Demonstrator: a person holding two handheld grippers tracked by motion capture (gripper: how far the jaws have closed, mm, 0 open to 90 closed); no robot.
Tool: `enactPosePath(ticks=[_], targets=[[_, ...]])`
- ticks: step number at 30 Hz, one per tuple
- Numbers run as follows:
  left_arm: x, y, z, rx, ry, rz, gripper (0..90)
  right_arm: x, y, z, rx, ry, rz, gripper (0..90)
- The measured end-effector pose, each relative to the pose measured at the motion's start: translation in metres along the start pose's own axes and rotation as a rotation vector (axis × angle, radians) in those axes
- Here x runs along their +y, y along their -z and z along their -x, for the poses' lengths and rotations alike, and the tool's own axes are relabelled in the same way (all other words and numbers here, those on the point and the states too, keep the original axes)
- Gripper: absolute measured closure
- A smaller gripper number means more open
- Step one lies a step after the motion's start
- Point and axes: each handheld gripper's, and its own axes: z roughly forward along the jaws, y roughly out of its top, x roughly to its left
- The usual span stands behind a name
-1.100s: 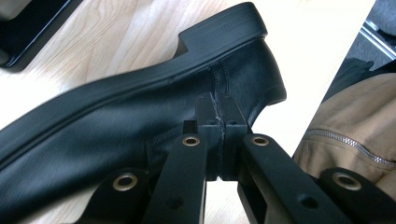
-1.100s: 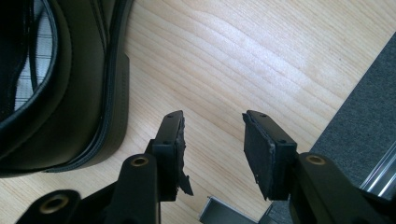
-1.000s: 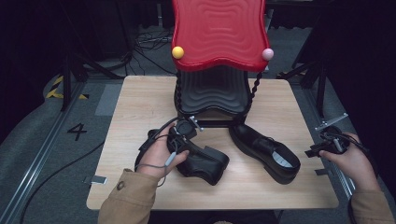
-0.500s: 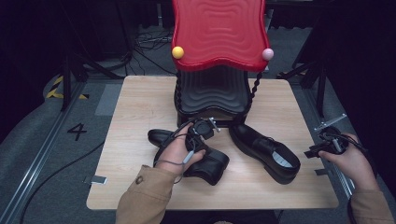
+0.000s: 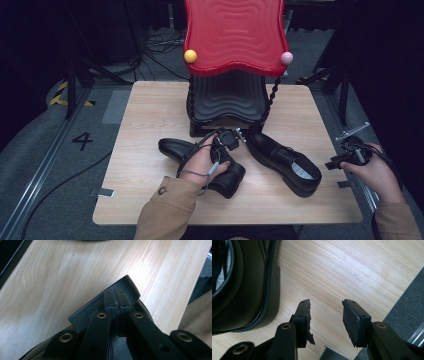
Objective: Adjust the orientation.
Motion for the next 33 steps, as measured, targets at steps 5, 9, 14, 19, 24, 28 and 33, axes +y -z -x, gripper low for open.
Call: enactPosePath(ticks=[5,9,14,19,24,28,33], targets=[[0.008,-0.001,0.002,0.039,-0.006,-0.029,90.0,0.001,-0.001,-0.001,0.000,0.000,-0.005,58.2],[0.016,-0.002,0.001,0.054,-0.001,-0.049,90.0,0.001,0.001,-0.002,0.000,0.007,0.004,58.2],[0.027,-0.004,-0.005,0.079,0.013,-0.054,90.0,0.000,0.001,-0.001,0.001,-0.001,0.011,58.1],[0.040,-0.010,-0.013,0.100,0.041,-0.064,90.0,-0.002,0.003,0.002,0.005,-0.002,0.021,58.2],[0.051,-0.015,-0.018,0.121,0.056,-0.087,90.0,-0.006,0.010,0.004,-0.004,-0.013,0.065,58.9],[0.055,-0.013,-0.026,0.120,0.102,-0.042,89.6,-0.008,0.014,0.006,-0.012,-0.021,0.089,59.3],[0.056,0.018,-0.024,0.129,0.151,0.127,74.4,-0.009,0.021,0.006,-0.028,-0.016,0.159,61.7]])
